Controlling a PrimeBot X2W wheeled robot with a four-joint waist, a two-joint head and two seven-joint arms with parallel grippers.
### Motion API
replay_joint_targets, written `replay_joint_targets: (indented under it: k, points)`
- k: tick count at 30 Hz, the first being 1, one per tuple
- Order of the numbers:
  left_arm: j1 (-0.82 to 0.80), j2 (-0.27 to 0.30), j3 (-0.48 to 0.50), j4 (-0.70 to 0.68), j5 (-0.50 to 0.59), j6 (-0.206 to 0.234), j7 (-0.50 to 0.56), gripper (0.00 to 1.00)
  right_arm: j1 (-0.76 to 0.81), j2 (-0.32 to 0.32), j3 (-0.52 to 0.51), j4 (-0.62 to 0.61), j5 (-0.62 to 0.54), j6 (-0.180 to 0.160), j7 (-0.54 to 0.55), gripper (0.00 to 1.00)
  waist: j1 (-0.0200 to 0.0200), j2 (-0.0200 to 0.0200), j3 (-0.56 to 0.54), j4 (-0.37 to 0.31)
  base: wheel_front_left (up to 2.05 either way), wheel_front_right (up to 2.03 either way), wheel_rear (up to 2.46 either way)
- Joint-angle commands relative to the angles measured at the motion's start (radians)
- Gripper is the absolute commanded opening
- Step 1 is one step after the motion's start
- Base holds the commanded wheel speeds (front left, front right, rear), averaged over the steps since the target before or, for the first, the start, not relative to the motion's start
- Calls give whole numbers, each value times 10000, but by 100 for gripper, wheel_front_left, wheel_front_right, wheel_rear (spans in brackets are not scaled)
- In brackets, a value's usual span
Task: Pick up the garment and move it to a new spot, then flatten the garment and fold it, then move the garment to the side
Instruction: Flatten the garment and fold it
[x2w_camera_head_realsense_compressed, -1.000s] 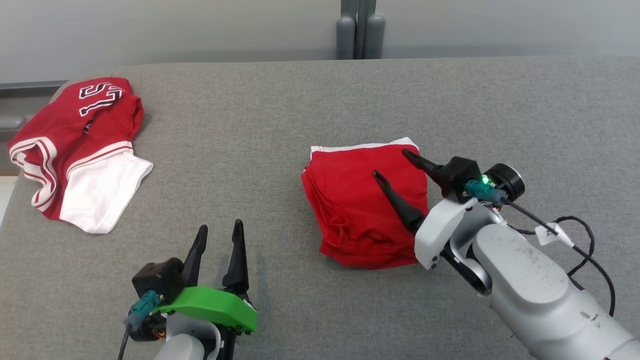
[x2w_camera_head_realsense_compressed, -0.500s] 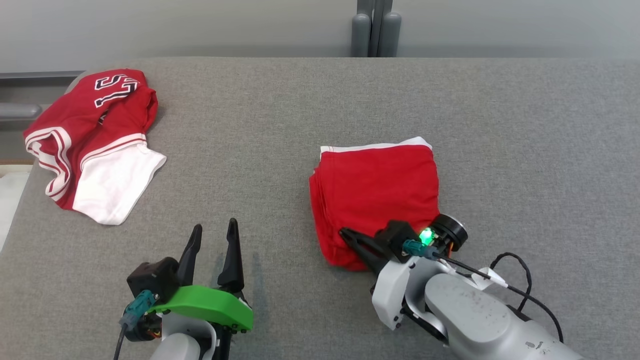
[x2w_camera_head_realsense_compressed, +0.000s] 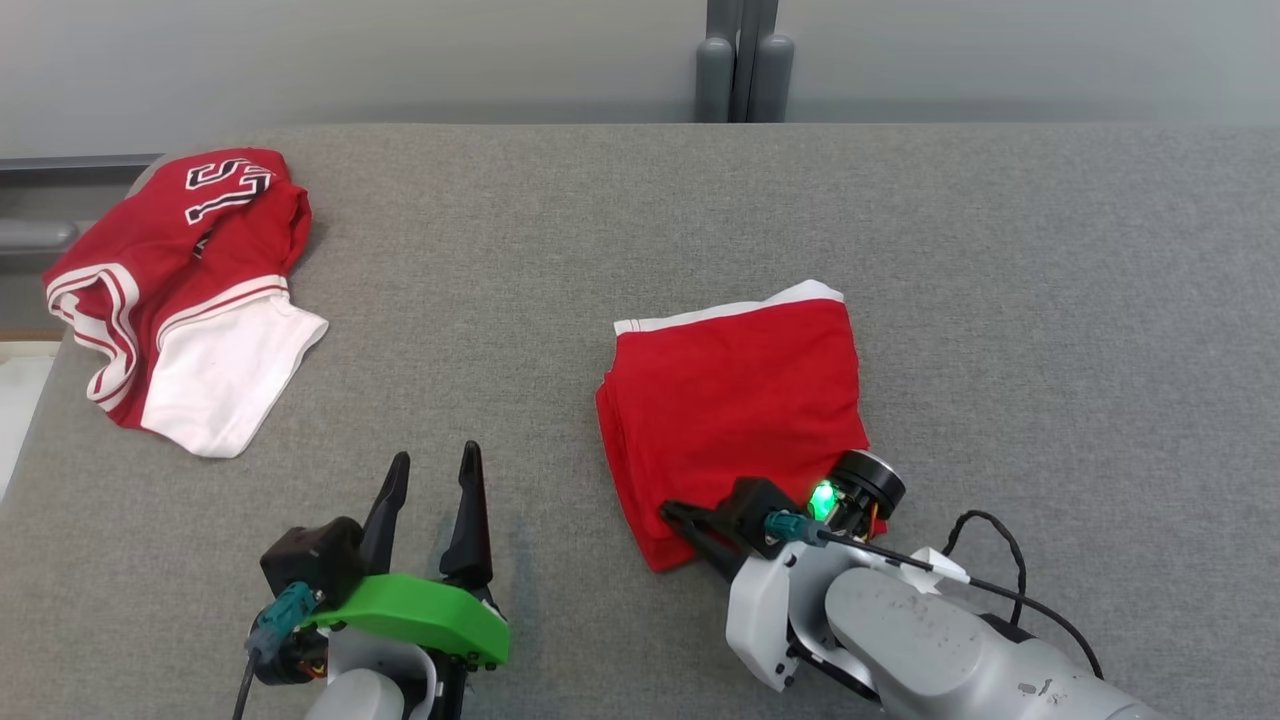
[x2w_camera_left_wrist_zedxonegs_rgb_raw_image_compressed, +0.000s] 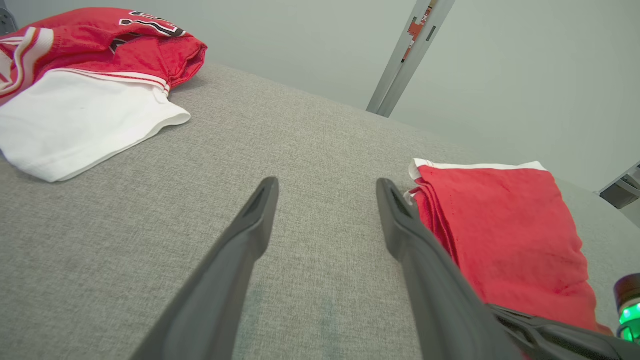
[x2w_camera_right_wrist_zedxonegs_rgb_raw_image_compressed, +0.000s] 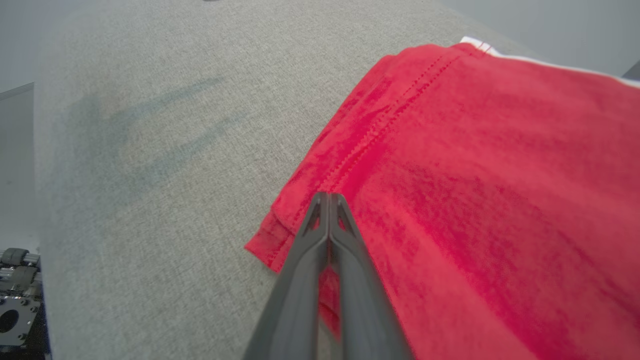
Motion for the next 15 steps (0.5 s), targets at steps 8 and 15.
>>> replay_joint_targets:
  k: [8,15]
  points:
    - [-5,86,62,-45,66,-60,-3,100,-48,-77,-188,-704,-13,-13,-52,100,0,0,-98,-252,0,0,0]
    - [-225,84,189,-238,439,-165,-3,100,546,-394,-2321,-1671,-256,-13,-55,100,0,0,-365,-465,0,0,0]
